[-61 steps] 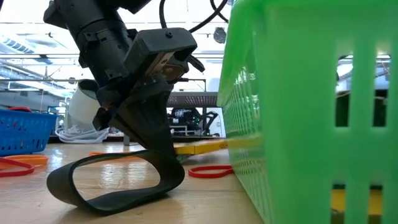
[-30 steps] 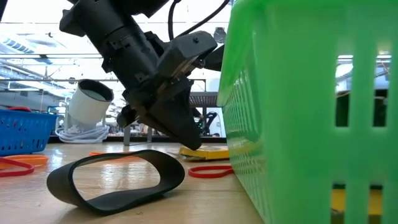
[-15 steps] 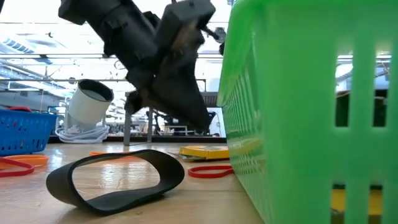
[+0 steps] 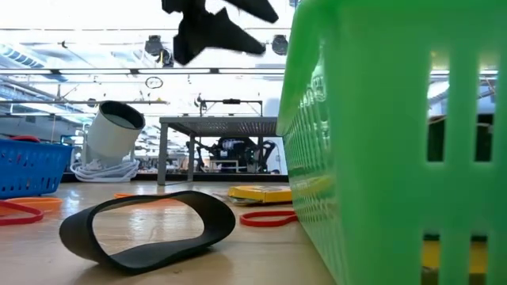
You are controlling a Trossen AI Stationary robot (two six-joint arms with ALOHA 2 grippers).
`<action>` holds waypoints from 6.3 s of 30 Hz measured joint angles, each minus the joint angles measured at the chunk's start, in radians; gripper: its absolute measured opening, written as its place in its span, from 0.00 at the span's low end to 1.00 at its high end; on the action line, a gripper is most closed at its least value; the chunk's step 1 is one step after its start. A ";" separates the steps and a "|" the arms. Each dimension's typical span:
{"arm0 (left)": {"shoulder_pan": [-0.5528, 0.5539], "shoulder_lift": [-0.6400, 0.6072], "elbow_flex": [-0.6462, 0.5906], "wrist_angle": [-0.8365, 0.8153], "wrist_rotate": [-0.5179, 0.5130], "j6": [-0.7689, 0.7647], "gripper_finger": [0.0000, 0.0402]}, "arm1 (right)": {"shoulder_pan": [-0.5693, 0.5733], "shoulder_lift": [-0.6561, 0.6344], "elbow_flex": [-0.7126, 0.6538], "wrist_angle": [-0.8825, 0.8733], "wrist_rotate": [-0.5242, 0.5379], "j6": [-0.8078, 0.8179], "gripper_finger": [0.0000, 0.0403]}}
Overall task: Pick & Place Office Desk Supplies
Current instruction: Put the yellow crayon box into the green bin
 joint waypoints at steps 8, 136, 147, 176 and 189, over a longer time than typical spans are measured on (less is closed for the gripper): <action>-0.012 -0.075 0.000 -0.087 0.005 0.022 0.48 | 0.017 -0.046 0.000 -0.128 -0.001 0.077 0.41; 0.099 0.335 -0.023 -0.090 0.033 -0.291 0.00 | -0.262 0.382 0.000 -0.053 -0.488 0.944 0.40; 0.099 0.336 -0.024 -0.101 0.040 -0.290 0.00 | -0.250 0.462 0.000 -0.001 -0.536 0.988 0.40; 0.103 0.145 -0.031 -0.116 0.004 -0.138 0.29 | -0.236 0.460 0.000 0.193 -0.588 0.908 0.06; 0.049 -0.133 -0.027 -0.221 -0.026 0.010 0.37 | -0.241 0.408 0.000 0.311 -0.598 0.695 0.06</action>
